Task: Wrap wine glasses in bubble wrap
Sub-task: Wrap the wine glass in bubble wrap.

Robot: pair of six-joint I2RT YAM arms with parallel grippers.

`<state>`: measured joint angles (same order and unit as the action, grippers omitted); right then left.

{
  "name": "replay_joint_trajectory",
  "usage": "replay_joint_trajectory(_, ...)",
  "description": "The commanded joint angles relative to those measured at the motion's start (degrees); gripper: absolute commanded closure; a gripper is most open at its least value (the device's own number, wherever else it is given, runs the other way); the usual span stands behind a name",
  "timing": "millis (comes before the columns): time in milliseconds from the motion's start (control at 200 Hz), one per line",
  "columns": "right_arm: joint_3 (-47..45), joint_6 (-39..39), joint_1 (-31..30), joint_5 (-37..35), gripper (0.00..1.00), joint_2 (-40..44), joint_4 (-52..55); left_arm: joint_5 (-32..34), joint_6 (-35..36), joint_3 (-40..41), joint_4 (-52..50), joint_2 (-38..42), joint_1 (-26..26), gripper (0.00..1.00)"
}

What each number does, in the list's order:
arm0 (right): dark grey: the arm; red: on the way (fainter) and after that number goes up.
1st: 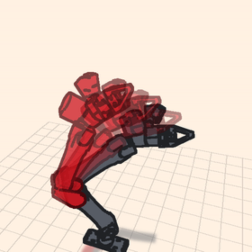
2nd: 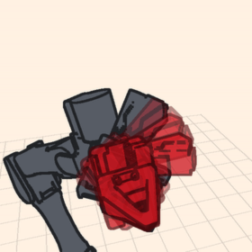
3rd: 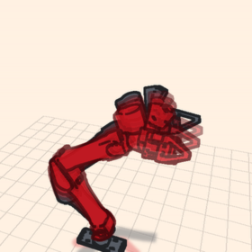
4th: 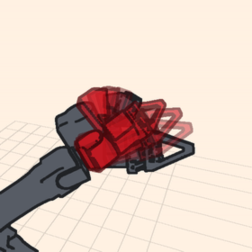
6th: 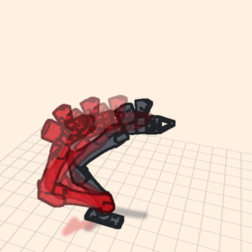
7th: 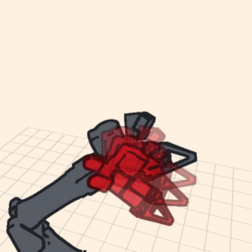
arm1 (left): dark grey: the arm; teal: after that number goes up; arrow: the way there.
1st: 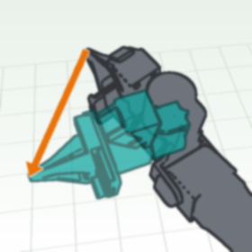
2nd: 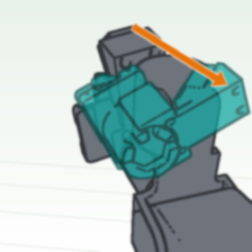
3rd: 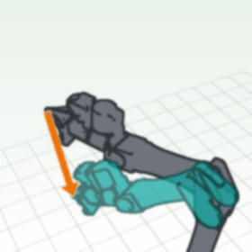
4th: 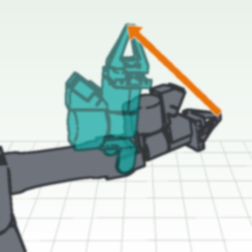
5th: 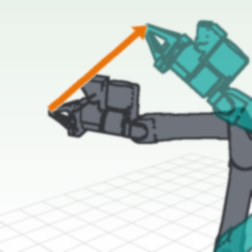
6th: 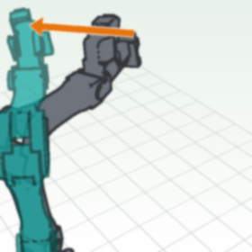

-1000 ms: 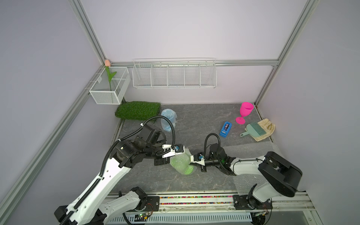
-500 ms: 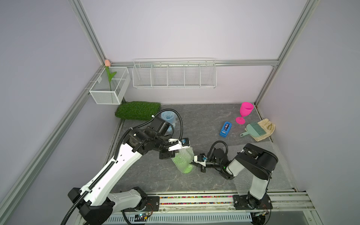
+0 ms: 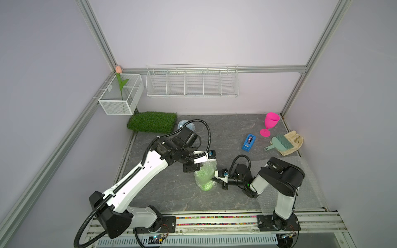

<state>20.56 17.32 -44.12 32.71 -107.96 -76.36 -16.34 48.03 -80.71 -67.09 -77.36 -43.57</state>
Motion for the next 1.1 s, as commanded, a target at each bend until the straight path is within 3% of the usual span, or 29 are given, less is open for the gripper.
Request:
replay_joint_trajectory(0,-0.87,-0.46,0.44,-0.5,0.93,-1.37,2.17,0.32,-1.01,2.83,-0.37,-2.86,-1.13,1.0)
replay_joint_trajectory(420,-0.74,-0.36,0.66,-0.76,0.93,-1.46,2.53,-3.96,0.06,4.67,-2.11,-19.69,-3.61,1.0)
replay_joint_trajectory(775,-0.78,-0.29,1.01,-1.07,0.93,-1.13,2.88,-4.64,-3.49,7.07,1.38,-23.68,-3.61,1.0)
replay_joint_trajectory(990,-0.61,0.43,0.96,-1.07,0.93,0.27,5.54,2.12,-6.65,-2.61,-3.44,-16.09,-3.37,0.71)
replay_joint_trajectory(1095,-0.12,0.67,1.01,-0.67,0.93,0.71,7.19,2.57,-6.5,-7.38,-6.13,-13.77,-3.23,0.66)
